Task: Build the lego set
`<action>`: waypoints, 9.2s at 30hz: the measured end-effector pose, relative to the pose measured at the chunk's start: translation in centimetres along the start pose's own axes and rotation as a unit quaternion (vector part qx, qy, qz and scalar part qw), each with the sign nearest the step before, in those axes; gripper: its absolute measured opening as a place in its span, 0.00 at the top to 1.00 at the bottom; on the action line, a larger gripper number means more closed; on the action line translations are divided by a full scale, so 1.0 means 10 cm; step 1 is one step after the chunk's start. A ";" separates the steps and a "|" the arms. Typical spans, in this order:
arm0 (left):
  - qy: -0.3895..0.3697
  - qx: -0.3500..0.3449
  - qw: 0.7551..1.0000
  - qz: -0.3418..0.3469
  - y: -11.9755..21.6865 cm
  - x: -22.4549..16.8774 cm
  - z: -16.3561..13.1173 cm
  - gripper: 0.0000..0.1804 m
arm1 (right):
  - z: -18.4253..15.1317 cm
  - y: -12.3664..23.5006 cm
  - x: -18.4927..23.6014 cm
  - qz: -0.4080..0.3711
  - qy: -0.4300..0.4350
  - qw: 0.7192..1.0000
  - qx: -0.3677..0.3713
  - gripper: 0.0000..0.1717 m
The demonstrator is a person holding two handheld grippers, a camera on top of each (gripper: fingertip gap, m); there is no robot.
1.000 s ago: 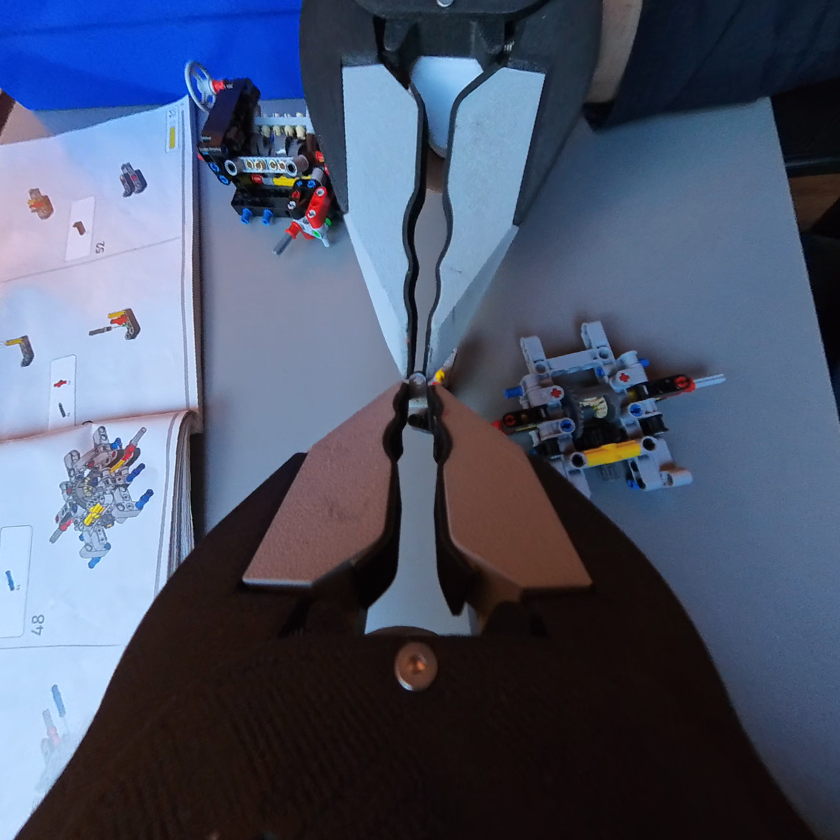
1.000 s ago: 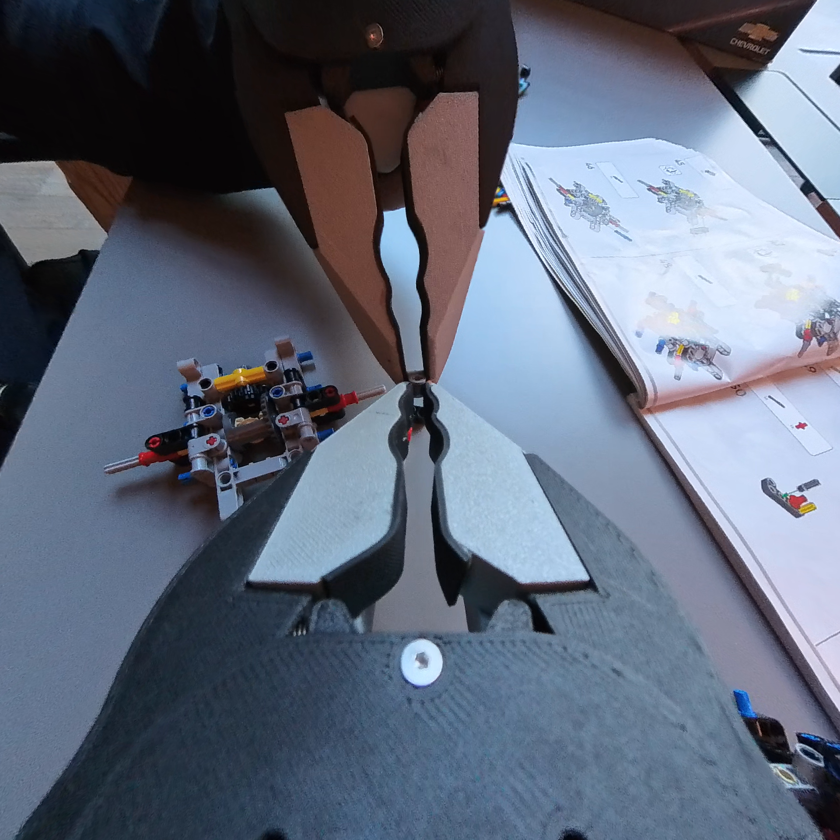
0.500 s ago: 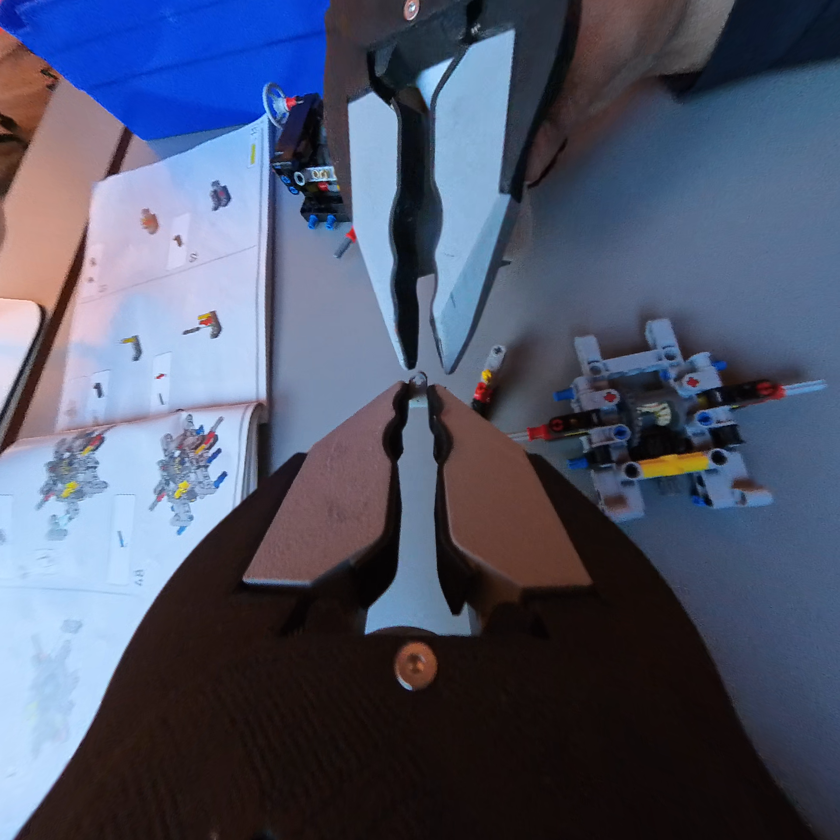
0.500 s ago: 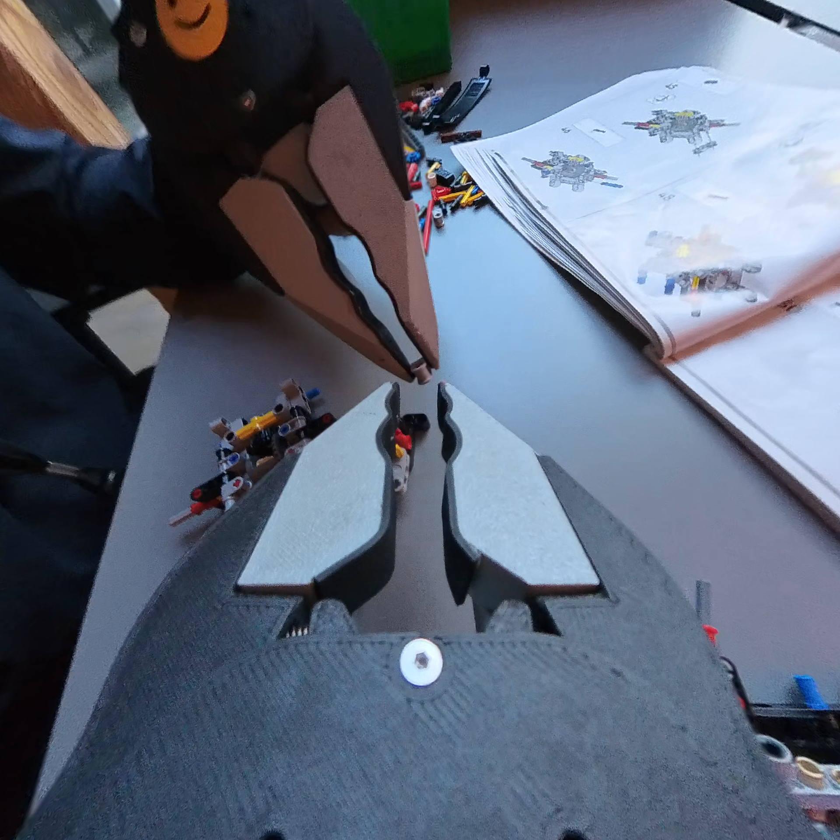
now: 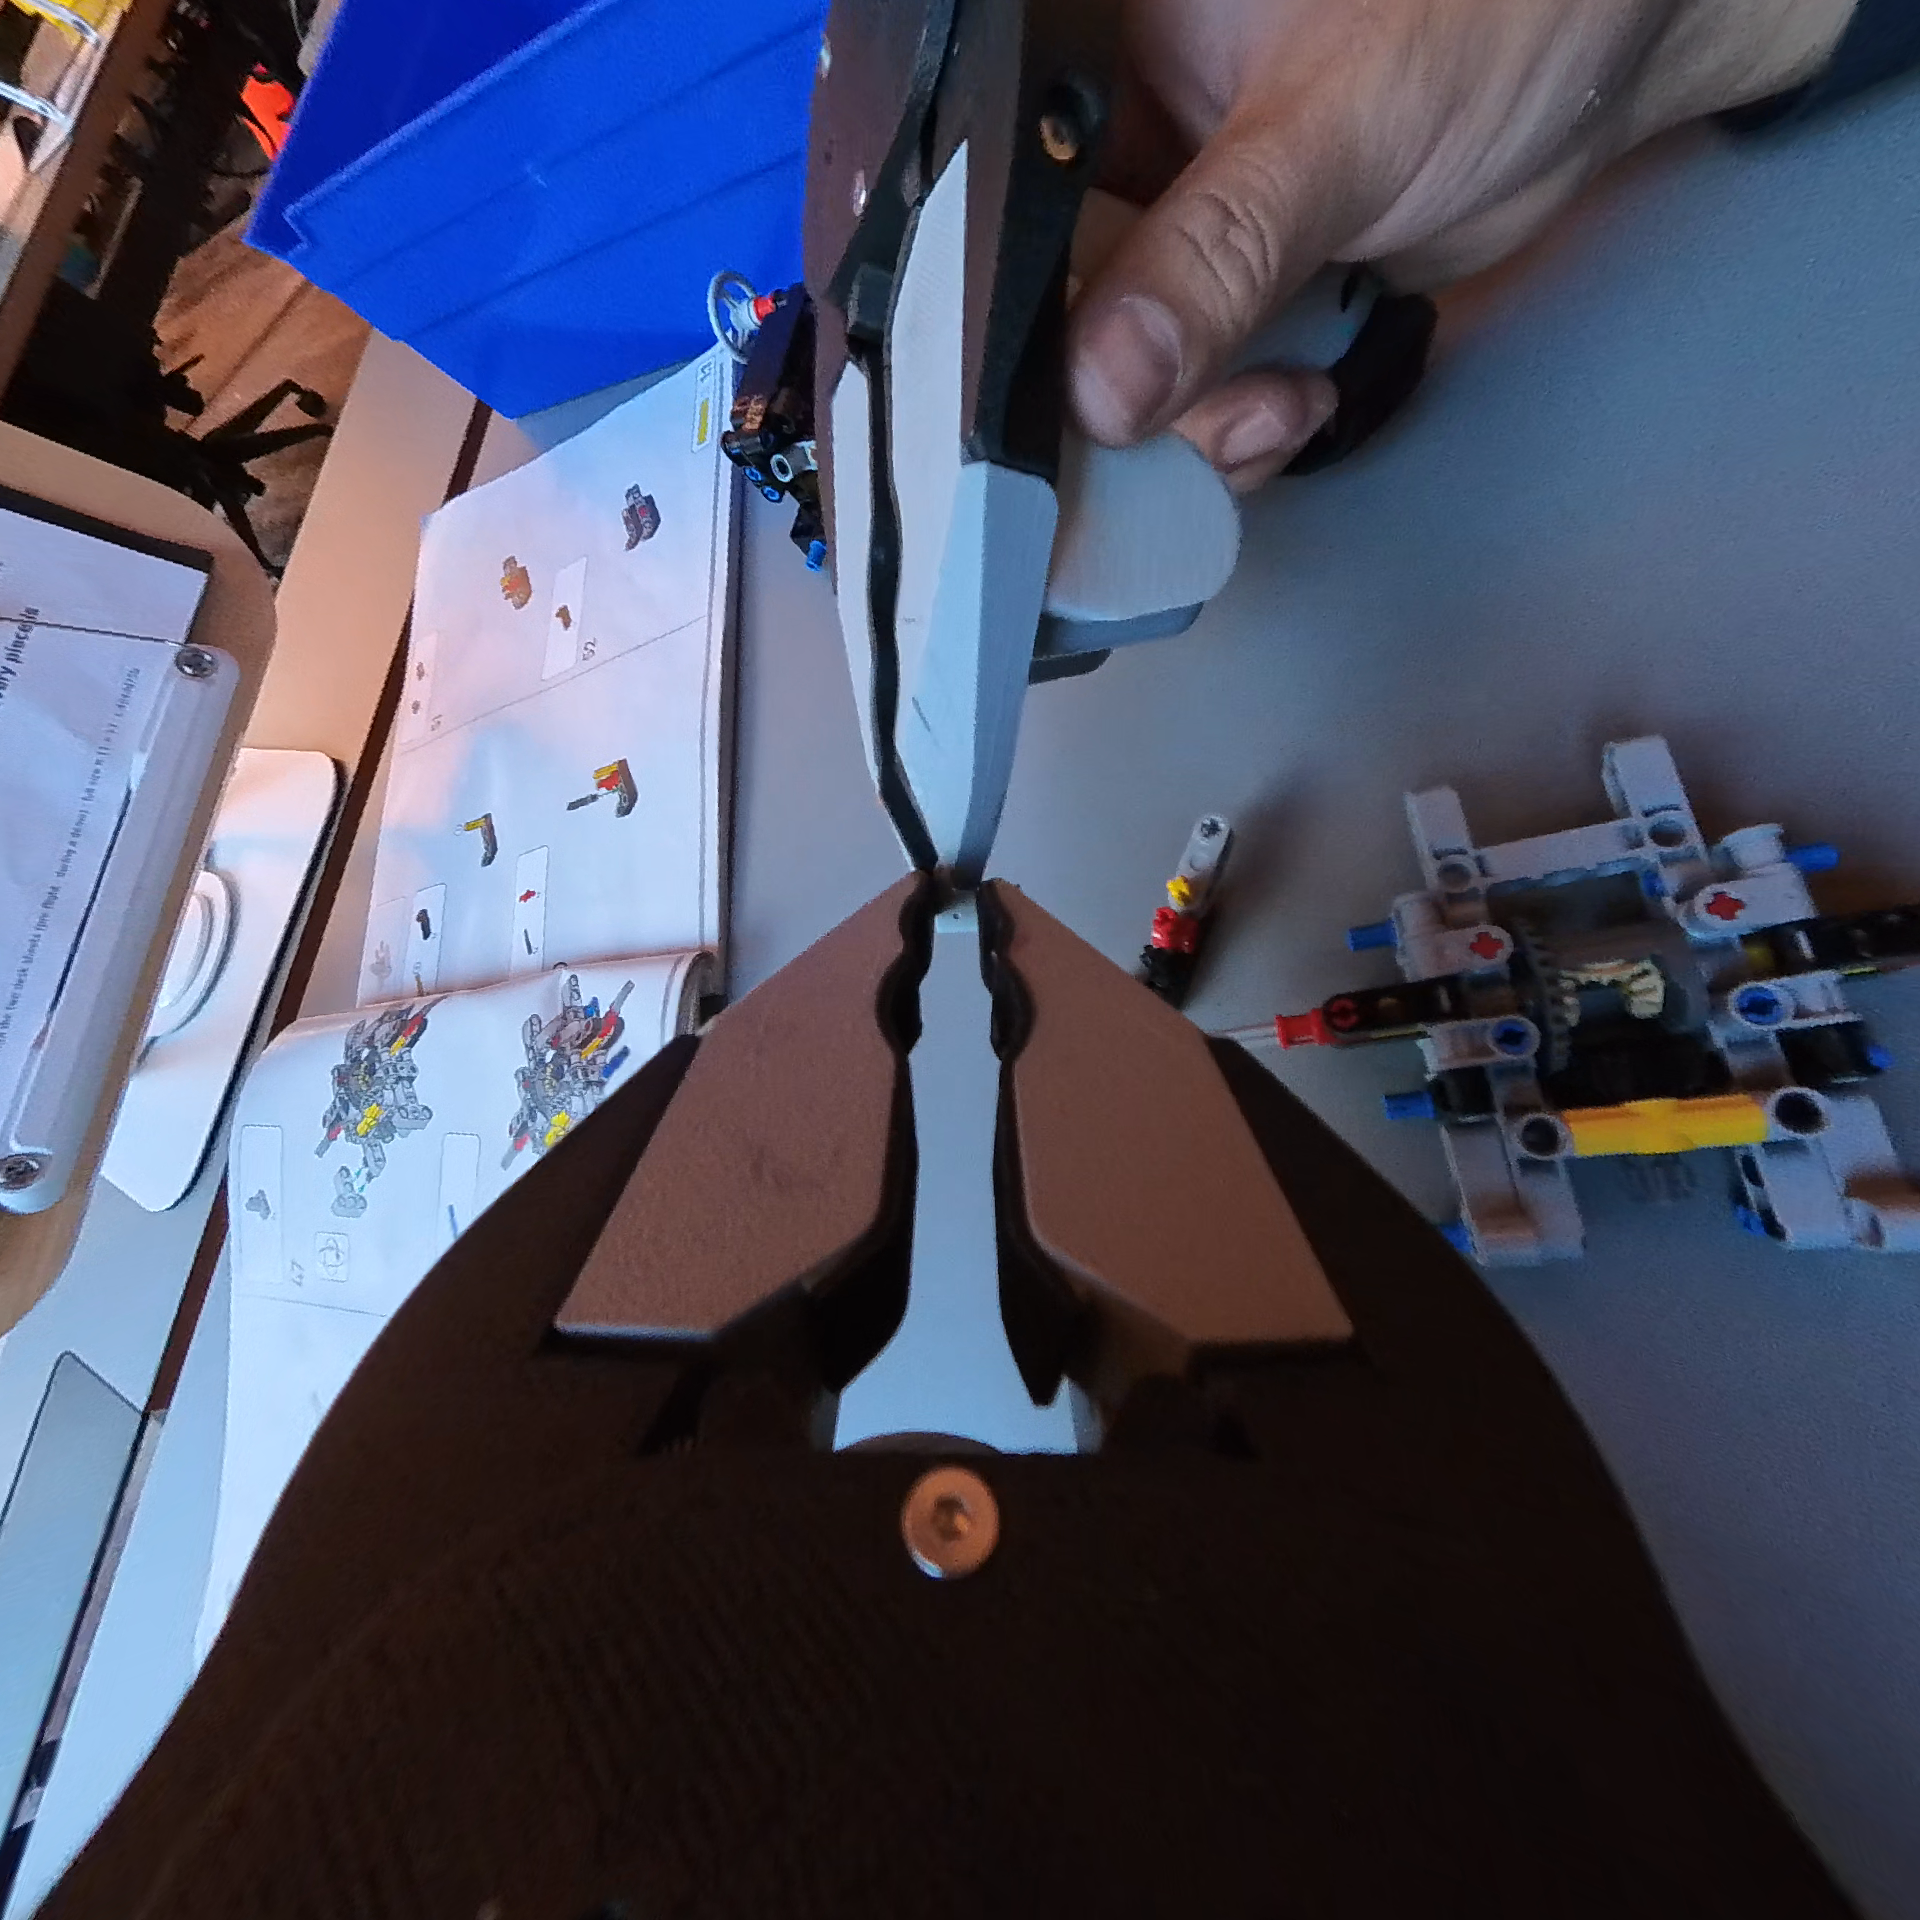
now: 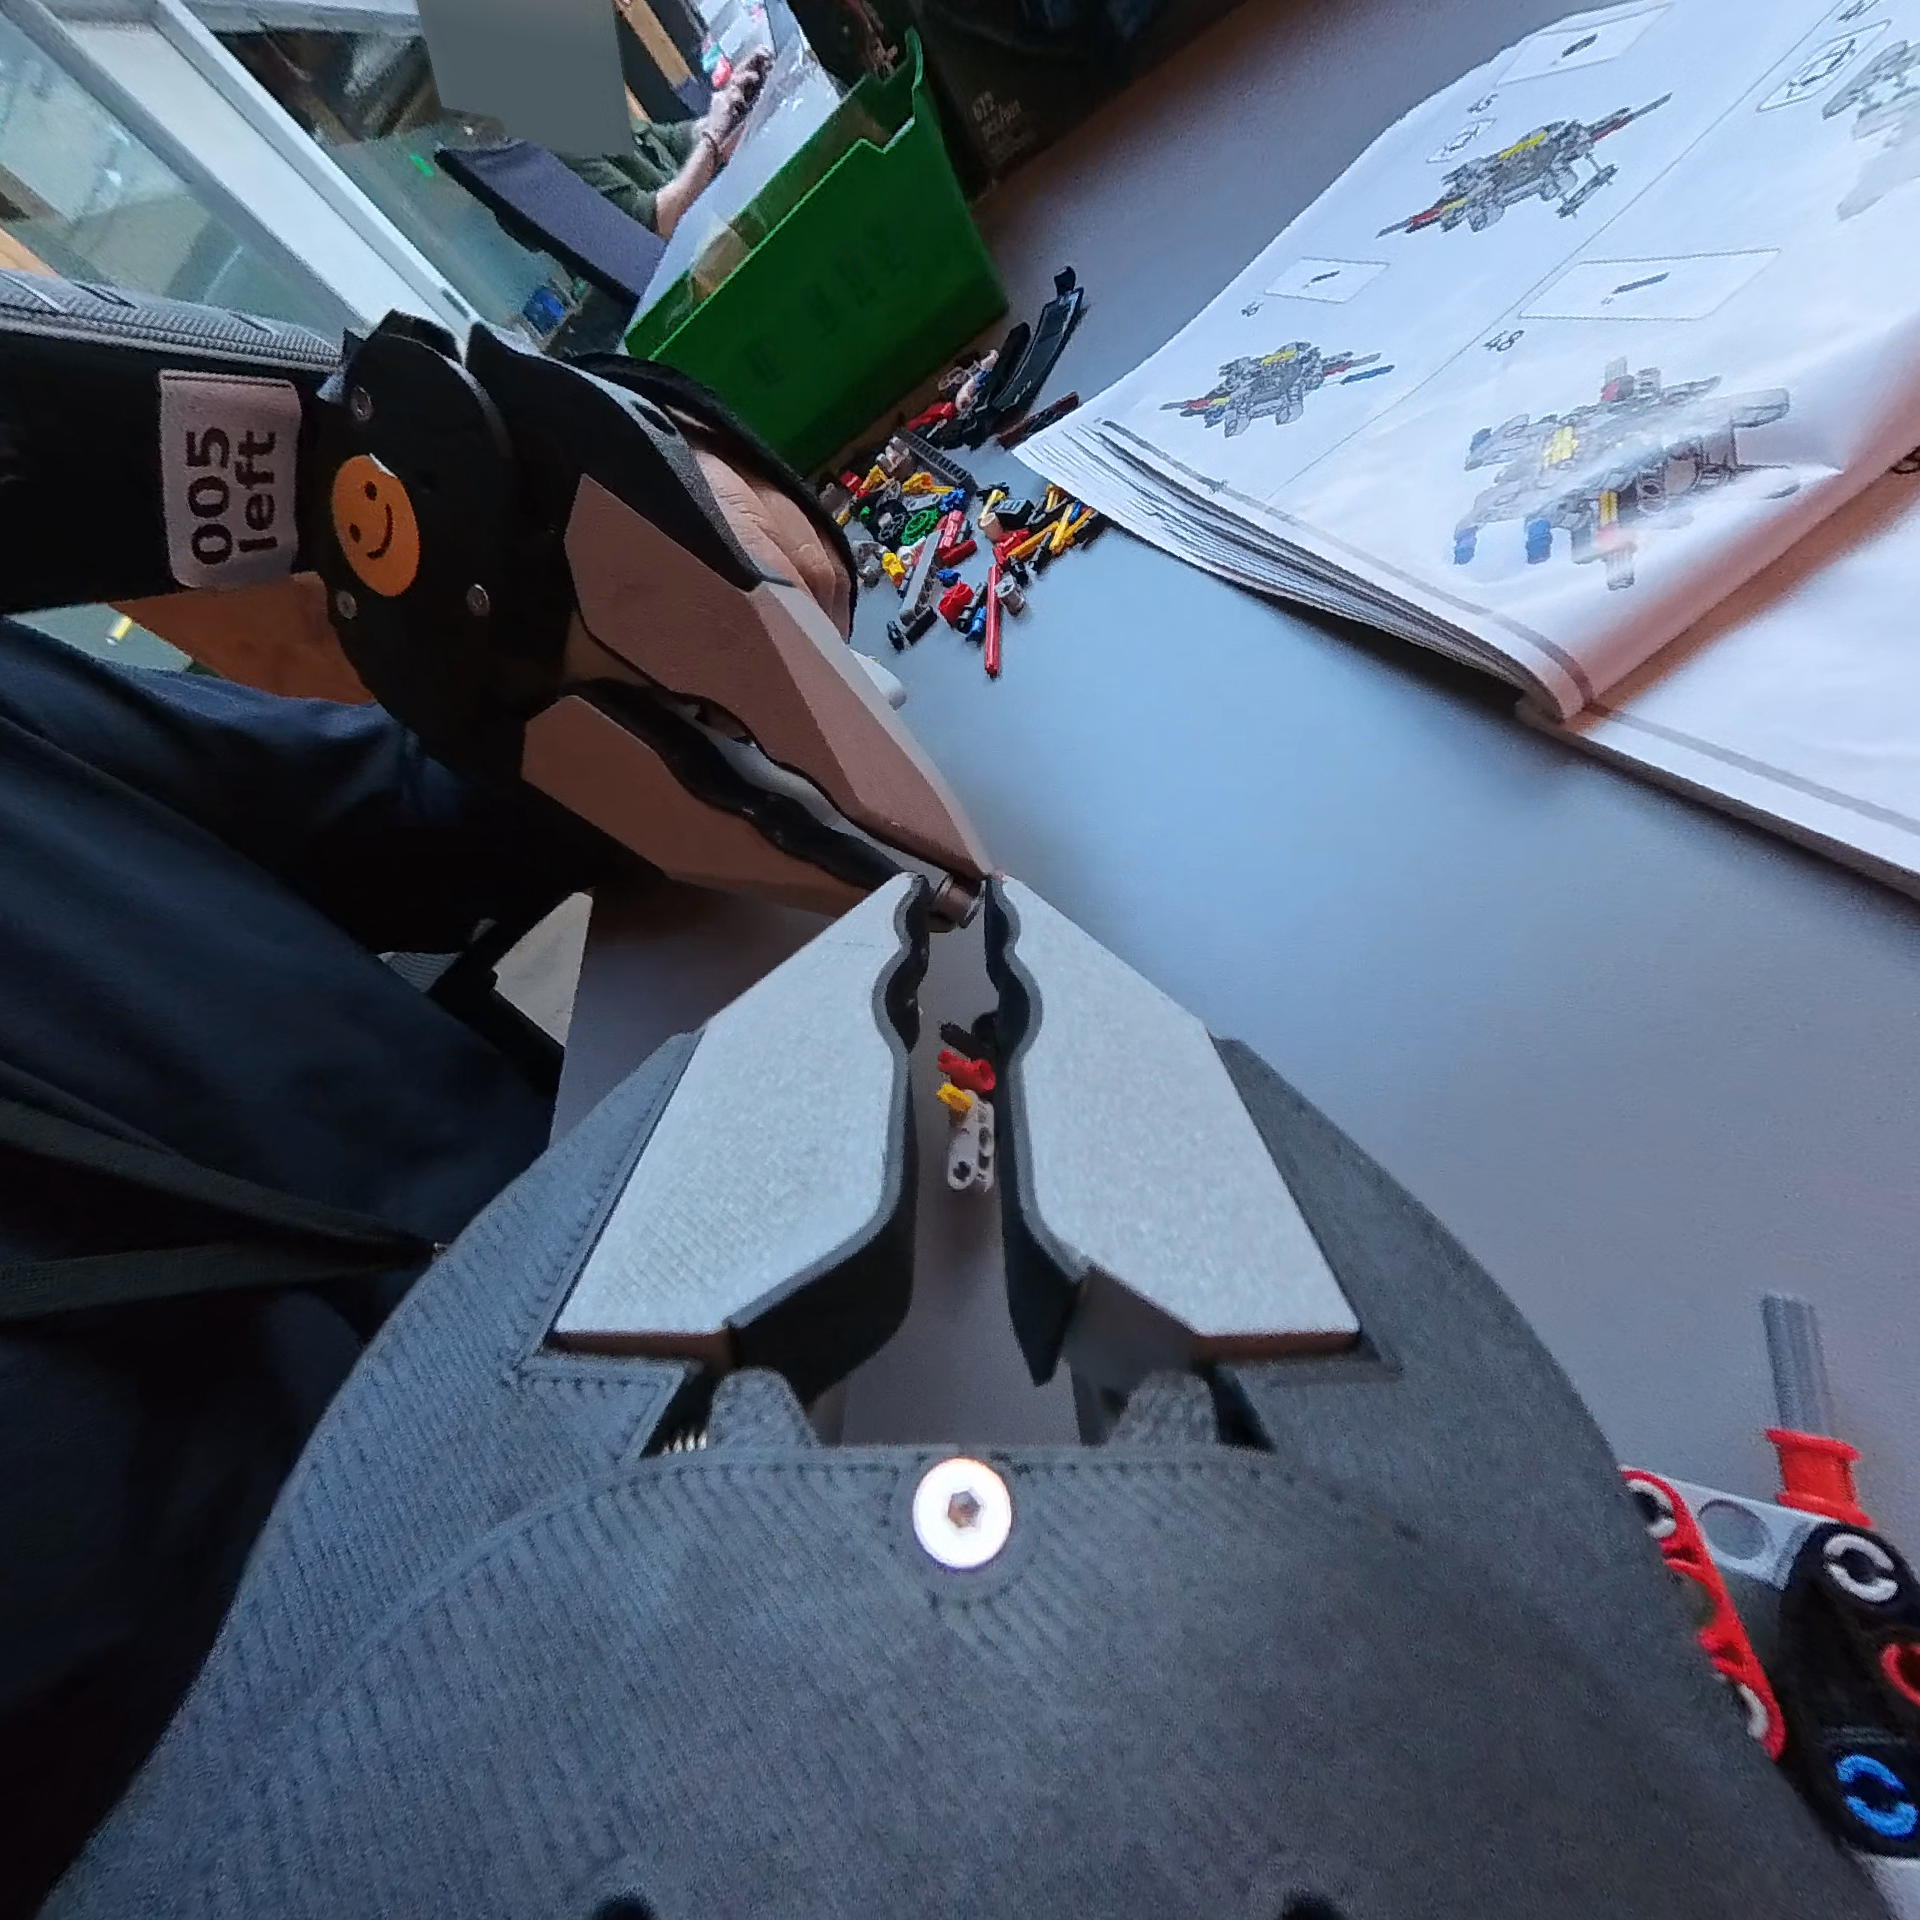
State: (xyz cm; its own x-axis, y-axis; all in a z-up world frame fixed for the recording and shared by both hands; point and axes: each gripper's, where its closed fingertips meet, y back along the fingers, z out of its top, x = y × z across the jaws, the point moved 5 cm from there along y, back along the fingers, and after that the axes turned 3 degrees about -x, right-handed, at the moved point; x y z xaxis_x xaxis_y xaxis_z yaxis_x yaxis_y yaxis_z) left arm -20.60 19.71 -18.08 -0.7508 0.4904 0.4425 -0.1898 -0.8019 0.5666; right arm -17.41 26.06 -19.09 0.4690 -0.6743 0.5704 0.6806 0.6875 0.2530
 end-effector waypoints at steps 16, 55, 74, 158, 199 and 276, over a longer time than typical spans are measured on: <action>0.153 0.044 0.975 -0.154 -0.05 -0.03 -0.39 0.91 | -0.28 -0.02 -0.17 -0.144 0.137 0.969 0.148 0.96; 0.397 -0.076 0.873 -0.273 -0.04 0.08 -0.27 0.96 | -0.25 -0.04 0.21 -0.201 0.538 0.810 0.122 0.98; 0.478 -0.094 0.839 -0.241 -0.12 0.16 -0.26 0.97 | -0.17 -0.06 0.27 -0.254 0.572 0.772 0.114 1.00; 0.004 -0.234 0.927 0.292 0.41 0.31 0.38 0.97 | 0.33 0.07 0.37 0.075 -0.173 0.889 -0.417 1.00; 0.097 -0.277 0.924 0.243 0.47 0.33 0.37 0.97 | 0.40 0.09 0.46 -0.026 -0.097 0.867 -0.488 0.98; 0.097 -0.252 0.921 0.280 0.51 0.57 0.18 0.97 | 0.47 -0.21 0.27 0.217 -0.429 0.717 -0.504 1.00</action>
State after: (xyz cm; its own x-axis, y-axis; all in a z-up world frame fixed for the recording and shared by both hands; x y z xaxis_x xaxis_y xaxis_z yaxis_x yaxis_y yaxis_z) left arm -24.71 19.00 -11.44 -0.9099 -0.0793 0.4072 0.0289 -0.9913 -0.1285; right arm -20.24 24.05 -14.43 0.5357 0.2563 0.8046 0.8390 -0.0539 -0.5415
